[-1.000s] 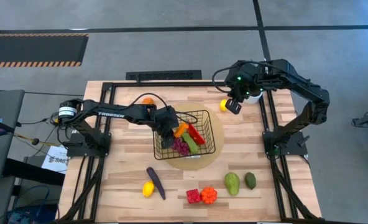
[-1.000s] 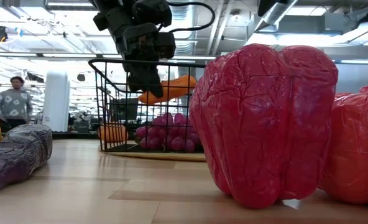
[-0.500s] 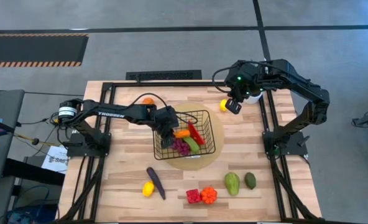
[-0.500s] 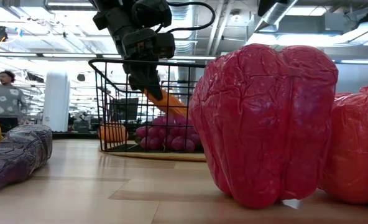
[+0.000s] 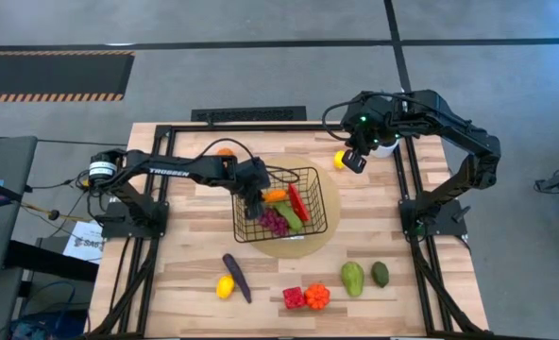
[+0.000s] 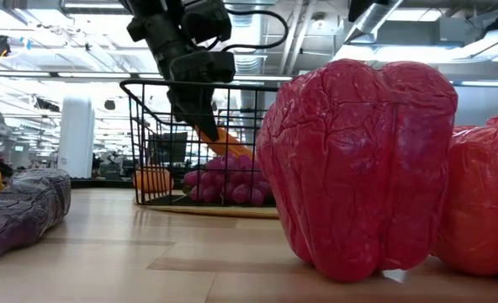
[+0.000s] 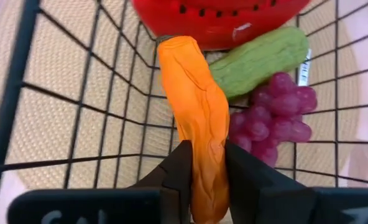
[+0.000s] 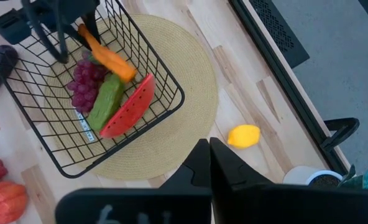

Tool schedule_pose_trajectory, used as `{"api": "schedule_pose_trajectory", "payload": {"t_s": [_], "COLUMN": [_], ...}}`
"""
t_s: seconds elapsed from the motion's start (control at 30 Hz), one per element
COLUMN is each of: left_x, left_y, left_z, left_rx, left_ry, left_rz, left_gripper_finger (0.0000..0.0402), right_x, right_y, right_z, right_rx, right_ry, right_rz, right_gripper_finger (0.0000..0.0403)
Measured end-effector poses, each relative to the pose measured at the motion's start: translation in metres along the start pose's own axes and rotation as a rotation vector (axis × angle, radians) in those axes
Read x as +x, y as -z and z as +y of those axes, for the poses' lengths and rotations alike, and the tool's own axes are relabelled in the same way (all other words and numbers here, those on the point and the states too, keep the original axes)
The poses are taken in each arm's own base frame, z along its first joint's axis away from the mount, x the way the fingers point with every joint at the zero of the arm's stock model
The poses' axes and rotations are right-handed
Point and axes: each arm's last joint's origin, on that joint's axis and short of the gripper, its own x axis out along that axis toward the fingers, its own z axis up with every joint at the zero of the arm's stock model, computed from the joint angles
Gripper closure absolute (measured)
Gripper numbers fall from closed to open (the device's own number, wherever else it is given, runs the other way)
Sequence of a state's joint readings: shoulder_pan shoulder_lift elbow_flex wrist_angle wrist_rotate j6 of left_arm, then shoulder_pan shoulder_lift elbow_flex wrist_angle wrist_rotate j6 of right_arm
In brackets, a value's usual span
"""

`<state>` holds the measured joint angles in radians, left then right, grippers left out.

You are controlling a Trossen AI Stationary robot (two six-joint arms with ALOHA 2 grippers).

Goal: Build produce basket
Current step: Put the orange chili pepper into the wire basket, then adjust the wire basket on the brown table mat

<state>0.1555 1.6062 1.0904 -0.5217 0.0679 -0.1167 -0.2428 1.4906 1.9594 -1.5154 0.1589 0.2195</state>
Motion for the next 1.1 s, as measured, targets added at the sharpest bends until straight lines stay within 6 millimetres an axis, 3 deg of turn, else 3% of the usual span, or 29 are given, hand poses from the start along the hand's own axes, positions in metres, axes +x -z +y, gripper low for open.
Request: {"api": "schedule_pose_trajectory", "payload": {"t_s": [0.2,0.4,0.8,1.1], "left_x": [0.017,0.036,0.008,-0.021], "left_y": [0.001,0.005,-0.038,-0.063], "left_z": [0.003,0.001,-0.014,-0.018], "left_rx": [0.000,-0.026,0.062,0.006], "left_ry": [-0.021,0.012,0.074,0.050], "left_rz": [0.040,0.114,-0.036,-0.059], "left_gripper_finger": [0.0301,0.0293,0.0293,0.0299], "right_x": [0.000,0.000,0.000,0.000], "right_y": [0.000,0.000,0.000,0.000], "right_z": [0.000,0.000,0.000,0.000], "right_rx": [0.000,0.000,-0.002,-0.007], "right_ry": [0.000,-0.001,-0.001,-0.001], "right_rz": [0.000,-0.002,-0.002,-0.001], "right_gripper_finger": [0.0398,0.0397,0.0397,0.0396]}}
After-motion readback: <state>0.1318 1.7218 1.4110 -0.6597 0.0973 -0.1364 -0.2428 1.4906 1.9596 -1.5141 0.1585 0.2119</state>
